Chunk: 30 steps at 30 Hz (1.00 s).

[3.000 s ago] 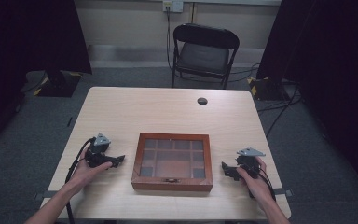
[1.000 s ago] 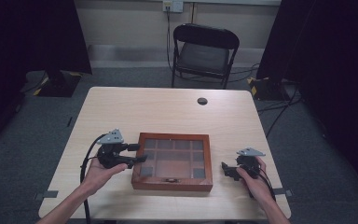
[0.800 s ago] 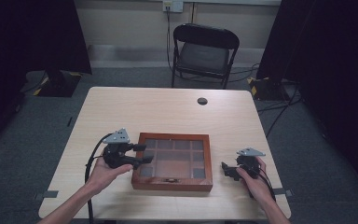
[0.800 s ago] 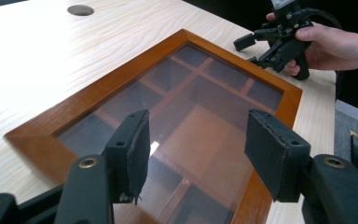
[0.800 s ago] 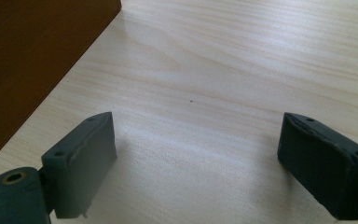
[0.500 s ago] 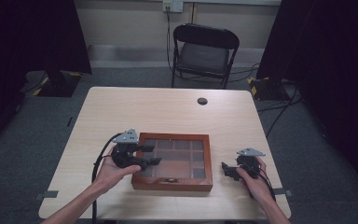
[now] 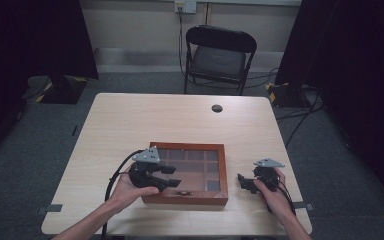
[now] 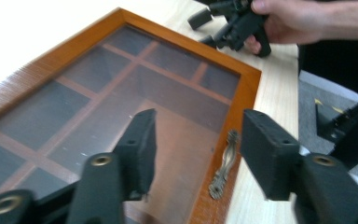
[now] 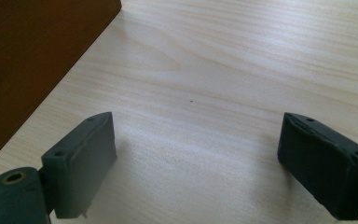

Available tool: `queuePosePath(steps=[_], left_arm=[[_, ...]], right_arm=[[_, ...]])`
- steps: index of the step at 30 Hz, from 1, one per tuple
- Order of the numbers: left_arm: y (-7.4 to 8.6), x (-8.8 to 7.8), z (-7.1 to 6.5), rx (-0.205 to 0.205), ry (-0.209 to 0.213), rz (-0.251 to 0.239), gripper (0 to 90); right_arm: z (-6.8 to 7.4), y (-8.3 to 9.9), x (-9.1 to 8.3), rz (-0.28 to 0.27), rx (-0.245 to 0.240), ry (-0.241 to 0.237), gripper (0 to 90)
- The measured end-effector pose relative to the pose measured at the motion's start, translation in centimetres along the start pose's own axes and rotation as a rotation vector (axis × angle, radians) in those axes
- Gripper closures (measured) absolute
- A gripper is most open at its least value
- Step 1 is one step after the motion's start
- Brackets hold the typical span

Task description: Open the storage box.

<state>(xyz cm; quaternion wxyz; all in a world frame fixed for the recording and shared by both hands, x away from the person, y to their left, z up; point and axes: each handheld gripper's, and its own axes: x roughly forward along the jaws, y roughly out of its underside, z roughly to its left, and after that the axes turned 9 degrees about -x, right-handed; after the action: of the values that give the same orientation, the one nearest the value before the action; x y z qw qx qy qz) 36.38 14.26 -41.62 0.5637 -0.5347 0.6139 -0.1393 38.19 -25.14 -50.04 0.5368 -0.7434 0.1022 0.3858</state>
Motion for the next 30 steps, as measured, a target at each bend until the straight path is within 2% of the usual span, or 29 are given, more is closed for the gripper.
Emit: queuePosePath(steps=[4, 7, 11, 15, 19, 23, 30], left_arm=[[0.4, 0.5, -0.3, 0.0, 0.046, 0.018, 55.2], [0.6, 0.8, -0.5, 0.019, 0.049, 0.036, 60.8], [0.8, 1.5, -1.0, 0.043, 0.079, 0.063, 67.9], [1.0, 2.2, -1.1, 0.051, 0.08, 0.084, 71.9], [1.1, 2.9, -1.4, 0.062, 0.063, 0.096, 76.2], [1.2, 3.4, -1.5, 0.074, 0.057, 0.12, 77.0], [1.3, 3.7, -1.7, 0.083, 0.045, 0.107, 77.7]], right_arm=[[0.0, 0.0, 0.0, 0.0, 0.0, 0.0, 10.7], [0.0, 0.0, 0.0, 0.0, 0.0, 0.0, 10.7], [0.0, 0.0, 0.0, 0.0, 0.0, 0.0, 10.7], [0.0, 0.0, 0.0, 0.0, 0.0, 0.0, 10.7], [0.0, 0.0, 0.0, 0.0, 0.0, 0.0, 10.7], [0.0, 0.0, 0.0, 0.001, 0.0, 0.001, 10.7], [0.0, 0.0, 0.0, 0.0, 0.001, 0.001, 10.7]])
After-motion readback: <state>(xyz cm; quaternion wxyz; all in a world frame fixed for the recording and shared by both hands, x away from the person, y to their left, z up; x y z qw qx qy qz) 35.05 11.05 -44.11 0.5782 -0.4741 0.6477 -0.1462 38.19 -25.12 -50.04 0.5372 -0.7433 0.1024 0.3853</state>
